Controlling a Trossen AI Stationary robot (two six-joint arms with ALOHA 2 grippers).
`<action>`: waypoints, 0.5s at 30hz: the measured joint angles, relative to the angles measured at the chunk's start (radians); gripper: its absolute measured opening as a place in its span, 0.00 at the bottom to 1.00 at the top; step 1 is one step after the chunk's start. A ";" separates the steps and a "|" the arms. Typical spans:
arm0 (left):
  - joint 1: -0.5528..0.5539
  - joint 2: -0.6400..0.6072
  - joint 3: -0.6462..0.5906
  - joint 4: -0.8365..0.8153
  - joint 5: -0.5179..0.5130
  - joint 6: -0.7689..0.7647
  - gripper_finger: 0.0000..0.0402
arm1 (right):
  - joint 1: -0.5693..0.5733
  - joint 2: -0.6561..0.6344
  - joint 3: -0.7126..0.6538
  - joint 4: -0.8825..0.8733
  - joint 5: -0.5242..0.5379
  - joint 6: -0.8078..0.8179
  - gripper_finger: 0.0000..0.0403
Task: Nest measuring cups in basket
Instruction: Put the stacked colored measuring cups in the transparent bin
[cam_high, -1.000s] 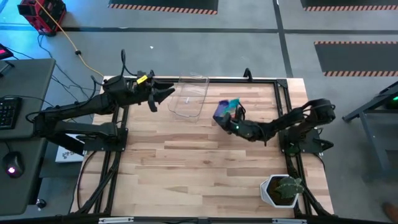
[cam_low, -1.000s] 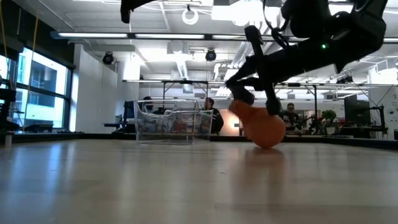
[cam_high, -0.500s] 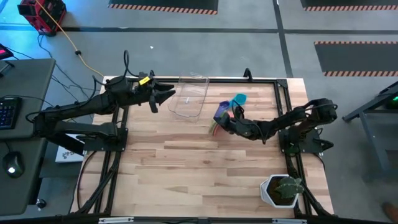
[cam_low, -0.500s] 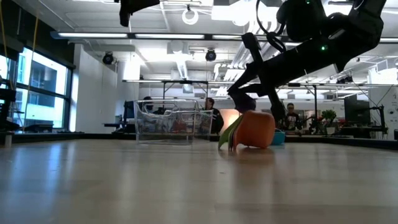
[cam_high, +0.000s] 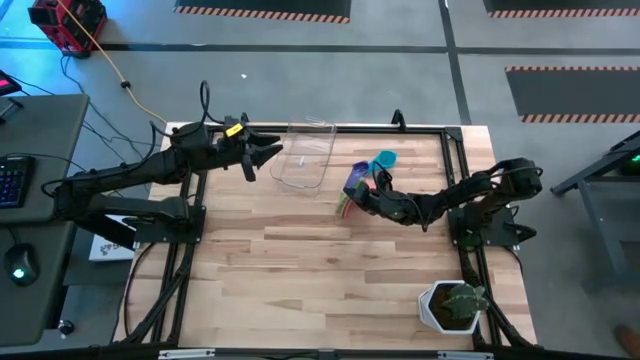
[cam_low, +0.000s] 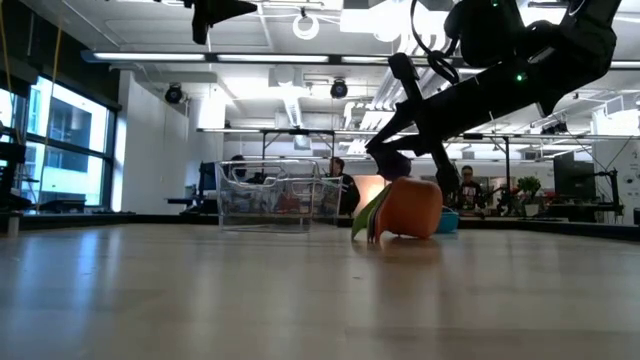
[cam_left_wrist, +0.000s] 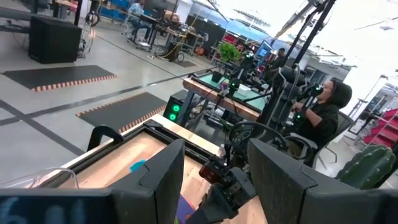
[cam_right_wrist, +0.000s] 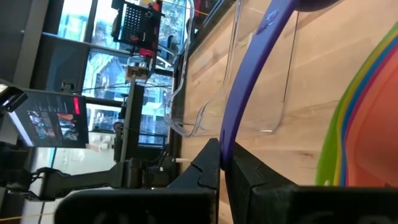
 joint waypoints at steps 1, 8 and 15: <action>0.000 0.000 0.000 0.000 -0.001 0.000 0.42 | 0.000 0.000 0.000 0.000 0.000 0.000 0.00; 0.000 0.000 0.000 0.000 -0.006 0.025 0.42 | 0.000 0.000 0.000 0.000 -0.001 0.000 0.00; 0.000 0.000 0.000 0.001 -0.007 0.026 0.42 | 0.000 0.000 0.000 0.000 -0.004 0.000 0.00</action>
